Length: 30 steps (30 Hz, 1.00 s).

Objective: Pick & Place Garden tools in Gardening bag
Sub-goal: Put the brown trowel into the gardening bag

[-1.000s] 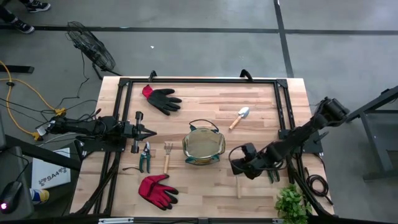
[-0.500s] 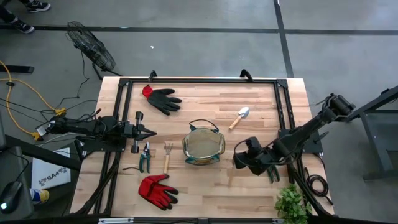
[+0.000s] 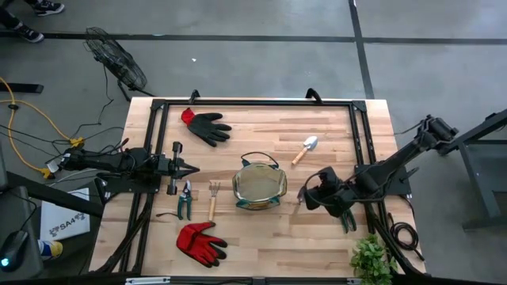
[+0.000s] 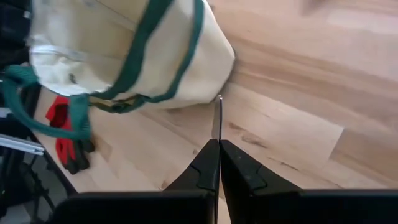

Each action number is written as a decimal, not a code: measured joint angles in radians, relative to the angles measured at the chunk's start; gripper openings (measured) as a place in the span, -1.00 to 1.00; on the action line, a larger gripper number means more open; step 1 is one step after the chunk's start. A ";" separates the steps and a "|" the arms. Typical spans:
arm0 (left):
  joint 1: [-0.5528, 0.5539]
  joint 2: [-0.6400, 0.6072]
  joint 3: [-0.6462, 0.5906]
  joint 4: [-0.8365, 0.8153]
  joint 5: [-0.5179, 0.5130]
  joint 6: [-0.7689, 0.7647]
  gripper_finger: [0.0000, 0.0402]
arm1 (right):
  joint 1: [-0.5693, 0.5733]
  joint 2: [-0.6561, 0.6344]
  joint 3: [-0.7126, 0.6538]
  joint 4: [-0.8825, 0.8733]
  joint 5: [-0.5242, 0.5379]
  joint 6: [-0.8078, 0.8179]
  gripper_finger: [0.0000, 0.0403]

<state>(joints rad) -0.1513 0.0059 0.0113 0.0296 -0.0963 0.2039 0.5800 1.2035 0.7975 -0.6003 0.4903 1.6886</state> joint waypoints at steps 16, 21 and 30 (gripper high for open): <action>0.000 0.000 0.000 0.000 -0.003 0.000 -1.00 | -0.013 -0.184 0.000 -0.032 0.088 -0.289 -0.98; 0.000 0.000 0.000 0.000 -0.003 0.000 -1.00 | -0.038 -0.231 0.000 -0.004 0.100 -0.432 -0.98; 0.000 0.000 0.000 0.000 -0.003 0.000 -1.00 | -0.081 -0.259 0.000 0.162 0.132 -0.760 -0.98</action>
<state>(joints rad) -0.1509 0.0062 0.0116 0.0296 -0.0990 0.2039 0.4989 0.9443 0.7971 -0.4382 0.6228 0.9282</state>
